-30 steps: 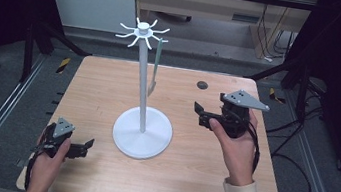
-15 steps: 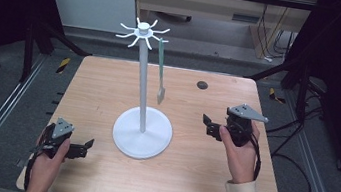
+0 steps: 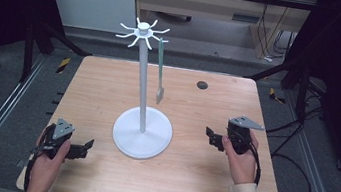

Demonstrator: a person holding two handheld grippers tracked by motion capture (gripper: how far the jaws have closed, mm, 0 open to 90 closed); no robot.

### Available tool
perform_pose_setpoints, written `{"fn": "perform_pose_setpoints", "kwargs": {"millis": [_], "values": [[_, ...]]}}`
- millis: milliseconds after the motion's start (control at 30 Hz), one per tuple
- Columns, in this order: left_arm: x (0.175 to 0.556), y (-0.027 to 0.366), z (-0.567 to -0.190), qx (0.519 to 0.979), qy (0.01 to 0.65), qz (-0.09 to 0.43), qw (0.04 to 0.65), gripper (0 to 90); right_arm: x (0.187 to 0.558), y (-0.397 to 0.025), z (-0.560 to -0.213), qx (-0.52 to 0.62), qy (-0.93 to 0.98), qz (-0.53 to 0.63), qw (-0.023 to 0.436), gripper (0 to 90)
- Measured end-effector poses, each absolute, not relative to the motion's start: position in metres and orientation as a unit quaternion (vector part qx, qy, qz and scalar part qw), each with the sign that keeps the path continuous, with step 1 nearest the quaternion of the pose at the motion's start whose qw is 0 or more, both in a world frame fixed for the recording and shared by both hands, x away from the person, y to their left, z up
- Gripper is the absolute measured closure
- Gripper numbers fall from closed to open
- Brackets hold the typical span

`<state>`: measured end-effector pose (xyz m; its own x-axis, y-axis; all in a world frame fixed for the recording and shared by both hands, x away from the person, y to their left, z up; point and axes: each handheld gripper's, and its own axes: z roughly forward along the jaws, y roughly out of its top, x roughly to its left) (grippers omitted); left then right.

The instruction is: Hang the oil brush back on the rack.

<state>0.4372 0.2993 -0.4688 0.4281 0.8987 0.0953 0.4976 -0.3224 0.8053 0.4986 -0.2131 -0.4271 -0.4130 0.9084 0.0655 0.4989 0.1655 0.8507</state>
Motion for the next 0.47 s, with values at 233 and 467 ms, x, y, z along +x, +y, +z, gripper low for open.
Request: {"fn": "perform_pose_setpoints", "kwargs": {"millis": [233, 467], "values": [[0.438, 0.299, -0.469, 0.765, 0.458, 0.278, 0.357, 2.5, 0.506, -0.213, -0.461, 0.491, 0.750, 0.377, 0.230, 13.3], [0.438, 0.298, -0.470, 0.767, 0.456, 0.279, 0.356, 2.4, 0.509, -0.212, -0.476, 0.490, 0.768, 0.348, 0.222, 13.0]]}}
